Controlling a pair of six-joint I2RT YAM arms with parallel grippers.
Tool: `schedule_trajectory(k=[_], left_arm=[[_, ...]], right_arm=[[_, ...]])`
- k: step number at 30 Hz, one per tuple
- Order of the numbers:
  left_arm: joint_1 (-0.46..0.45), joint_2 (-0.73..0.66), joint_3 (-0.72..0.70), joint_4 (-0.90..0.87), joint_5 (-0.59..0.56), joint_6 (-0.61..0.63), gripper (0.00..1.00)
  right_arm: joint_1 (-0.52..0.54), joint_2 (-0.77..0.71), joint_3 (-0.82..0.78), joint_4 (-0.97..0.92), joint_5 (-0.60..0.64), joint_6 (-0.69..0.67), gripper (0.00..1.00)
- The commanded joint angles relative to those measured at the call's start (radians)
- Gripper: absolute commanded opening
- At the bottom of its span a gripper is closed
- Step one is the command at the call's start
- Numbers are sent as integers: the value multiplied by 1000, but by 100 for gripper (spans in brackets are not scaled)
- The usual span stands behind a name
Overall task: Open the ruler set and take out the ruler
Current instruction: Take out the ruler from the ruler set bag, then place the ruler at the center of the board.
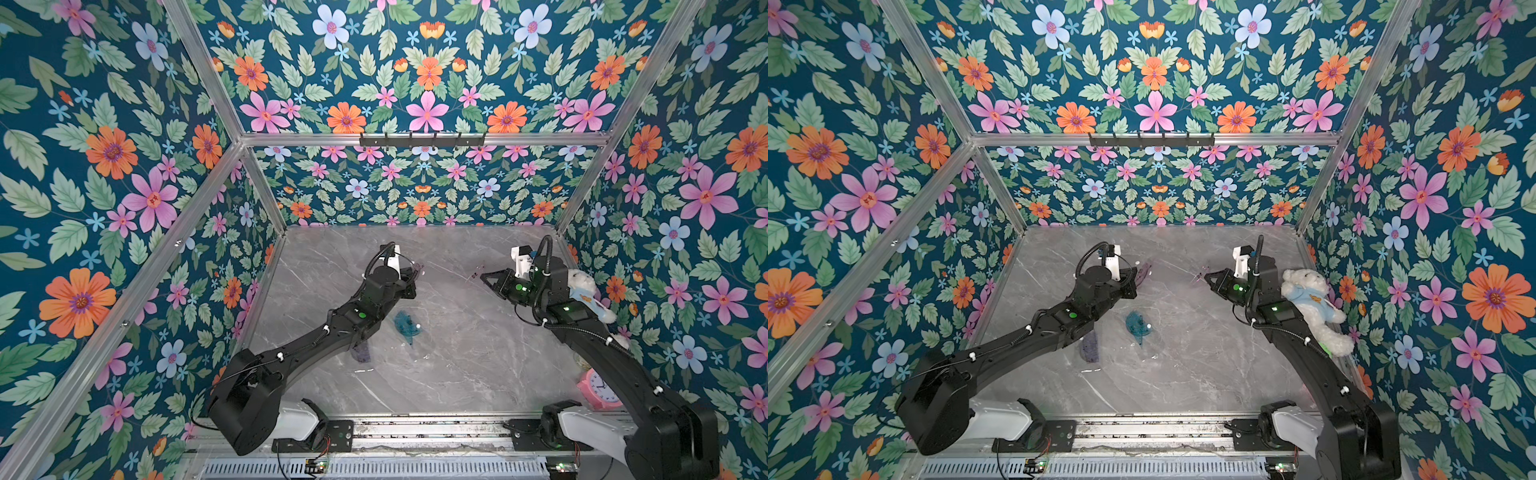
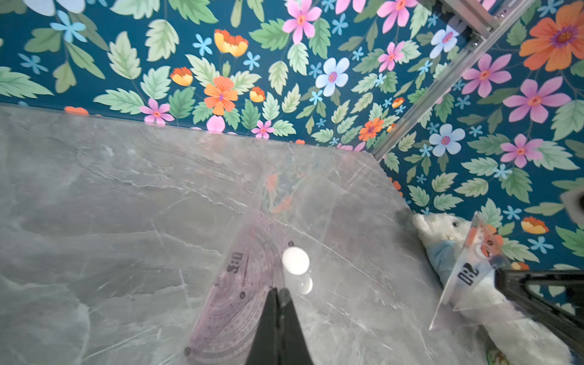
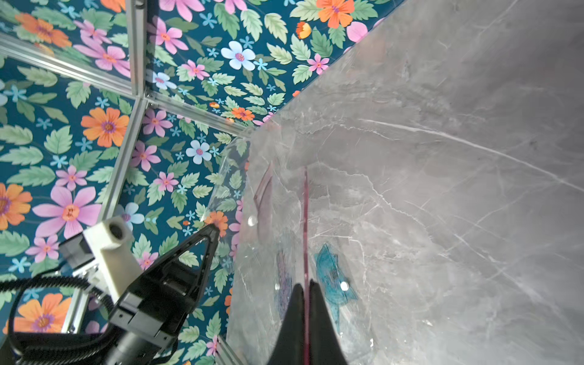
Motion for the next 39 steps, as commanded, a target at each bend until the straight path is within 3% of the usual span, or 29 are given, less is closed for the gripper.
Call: schedule_trajectory(k=[1,9,18,25,32,33,39], left_arm=[[39,-25,-13,32,43,4,0],[134,-64,-25,19,140,-7,0],[170,-80,20,-52,175,32,0],[180,-110,20,-77,151,36,0],[182,-112,9,-83,156,22,0],[182,-111,11,-86,156,22,0],[182,-107,14,-98,162,24,0]], right_arm=[[-10,106,51,114,-59,67,0],[-8,577,264,365,-109,245,0],[26,957,638,236,-109,224,0],[33,1103,769,178,-125,230,0],[33,1140,766,203,-142,235,0],[31,1140,760,203,-142,234,2],[26,1124,737,171,-129,199,37]])
